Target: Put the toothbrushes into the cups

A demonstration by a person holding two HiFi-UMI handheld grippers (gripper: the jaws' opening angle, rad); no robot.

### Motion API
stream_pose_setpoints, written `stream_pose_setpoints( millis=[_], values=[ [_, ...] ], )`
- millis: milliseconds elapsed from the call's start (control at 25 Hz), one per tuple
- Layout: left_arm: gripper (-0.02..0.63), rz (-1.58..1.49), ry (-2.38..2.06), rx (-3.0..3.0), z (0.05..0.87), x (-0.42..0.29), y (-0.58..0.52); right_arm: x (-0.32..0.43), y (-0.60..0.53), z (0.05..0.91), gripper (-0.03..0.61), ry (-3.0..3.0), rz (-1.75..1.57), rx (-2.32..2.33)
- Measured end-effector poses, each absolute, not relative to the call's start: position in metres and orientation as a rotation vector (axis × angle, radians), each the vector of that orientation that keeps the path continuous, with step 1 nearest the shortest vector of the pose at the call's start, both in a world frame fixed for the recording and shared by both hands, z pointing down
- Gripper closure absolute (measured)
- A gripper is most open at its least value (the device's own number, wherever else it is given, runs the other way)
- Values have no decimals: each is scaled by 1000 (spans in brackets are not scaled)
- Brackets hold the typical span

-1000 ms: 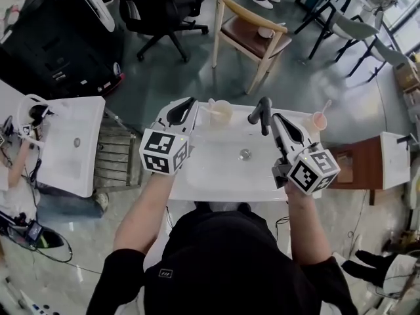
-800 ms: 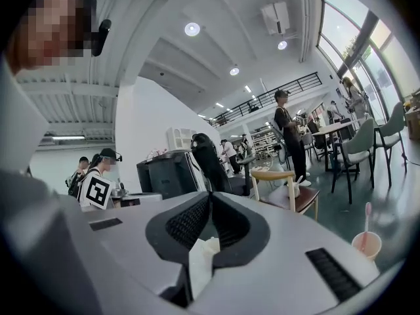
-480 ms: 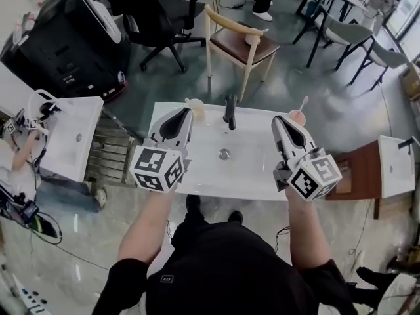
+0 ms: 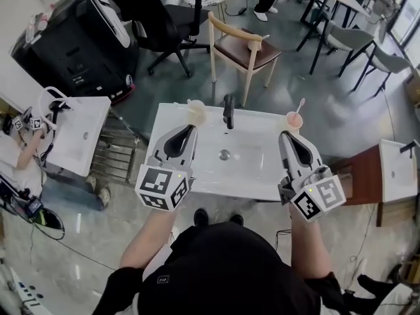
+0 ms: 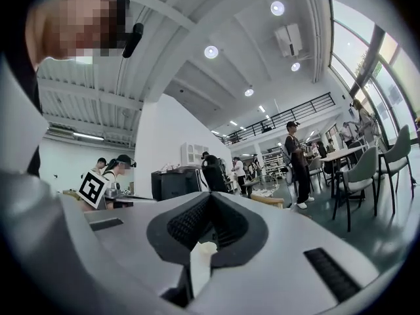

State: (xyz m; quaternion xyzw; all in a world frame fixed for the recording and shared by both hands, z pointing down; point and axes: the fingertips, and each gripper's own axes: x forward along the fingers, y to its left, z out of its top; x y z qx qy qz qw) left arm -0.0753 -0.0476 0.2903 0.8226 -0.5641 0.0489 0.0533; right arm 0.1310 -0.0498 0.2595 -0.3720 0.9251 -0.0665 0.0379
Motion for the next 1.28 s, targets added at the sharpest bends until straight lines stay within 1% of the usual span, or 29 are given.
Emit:
stream_pose_setpoints(
  millis=[280, 560, 800, 960, 1080, 1280],
  values=[
    [592, 123, -1767, 2501, 285, -101, -44, 109, -52, 250, 551, 2801, -174, -1125],
    [592, 99, -1757, 2521, 282, -95, -50, 80, -54, 259, 551, 2822, -141, -1156],
    [592, 104, -1759, 2548, 281, -94, -63, 86, -60, 266, 552, 2818, -127, -1186],
    [594, 89, -1750, 2519, 300, -95, -81, 88, -76, 276, 552, 2802, -134, -1259],
    [594, 147, -1754, 2498, 316, -95, -85, 87, -80, 278, 552, 2797, -147, -1289],
    [594, 152, -1757, 2492, 319, -98, -78, 84, -77, 282, 552, 2809, -133, -1270]
  ],
)
